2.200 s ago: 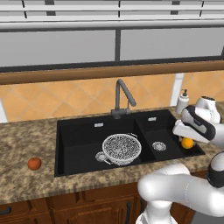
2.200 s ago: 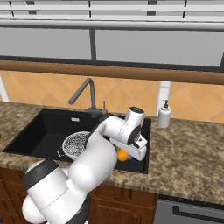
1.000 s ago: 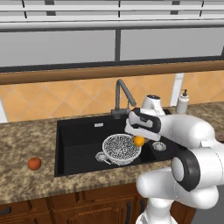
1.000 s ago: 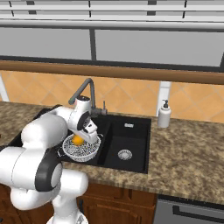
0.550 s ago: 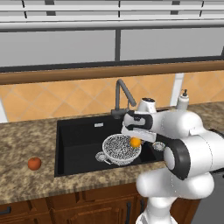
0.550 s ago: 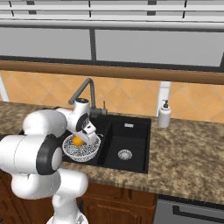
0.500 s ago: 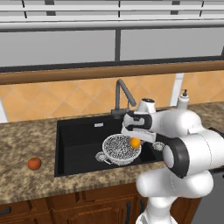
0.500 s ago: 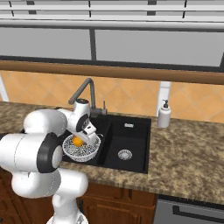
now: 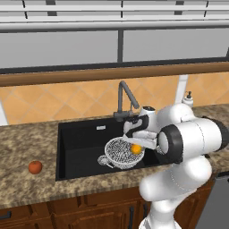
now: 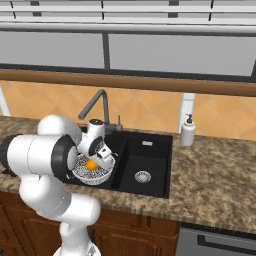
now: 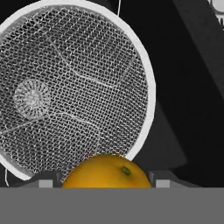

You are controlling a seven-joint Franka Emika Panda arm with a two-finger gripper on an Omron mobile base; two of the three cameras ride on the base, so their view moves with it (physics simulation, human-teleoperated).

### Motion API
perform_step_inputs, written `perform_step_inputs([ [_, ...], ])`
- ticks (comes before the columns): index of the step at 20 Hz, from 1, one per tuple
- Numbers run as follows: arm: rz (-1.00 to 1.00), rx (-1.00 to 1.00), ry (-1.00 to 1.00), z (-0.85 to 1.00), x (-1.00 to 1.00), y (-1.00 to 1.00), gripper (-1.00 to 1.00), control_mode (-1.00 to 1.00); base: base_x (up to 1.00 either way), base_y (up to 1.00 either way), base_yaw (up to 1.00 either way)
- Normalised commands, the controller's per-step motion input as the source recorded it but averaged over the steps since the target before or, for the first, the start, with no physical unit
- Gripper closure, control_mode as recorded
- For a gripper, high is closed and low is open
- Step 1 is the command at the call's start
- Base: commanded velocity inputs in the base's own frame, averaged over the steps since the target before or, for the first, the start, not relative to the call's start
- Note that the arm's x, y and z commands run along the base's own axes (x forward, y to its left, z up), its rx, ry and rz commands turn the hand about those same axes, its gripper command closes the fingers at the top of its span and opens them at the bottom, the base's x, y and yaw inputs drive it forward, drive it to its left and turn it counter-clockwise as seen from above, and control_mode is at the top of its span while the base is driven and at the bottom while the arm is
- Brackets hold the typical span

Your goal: Put the colander in the sink, put the orange, orange in the colander, and turn on the sink faucet and pour water over the colander.

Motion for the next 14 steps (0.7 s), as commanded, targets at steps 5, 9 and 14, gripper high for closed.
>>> perform_step_inputs([
  [5,0.00,0.00,0.00,-0.27,0.28,0.00,1.00,-1.00,0.00,0.00,0.00],
  [9,0.00,0.00,0.00,-0.27,0.23,0.00,1.00,-1.00,0.00,0.00,0.00],
  [14,0.00,0.00,0.00,-0.33,0.19,0.00,1.00,-1.00,0.00,0.00,0.00],
])
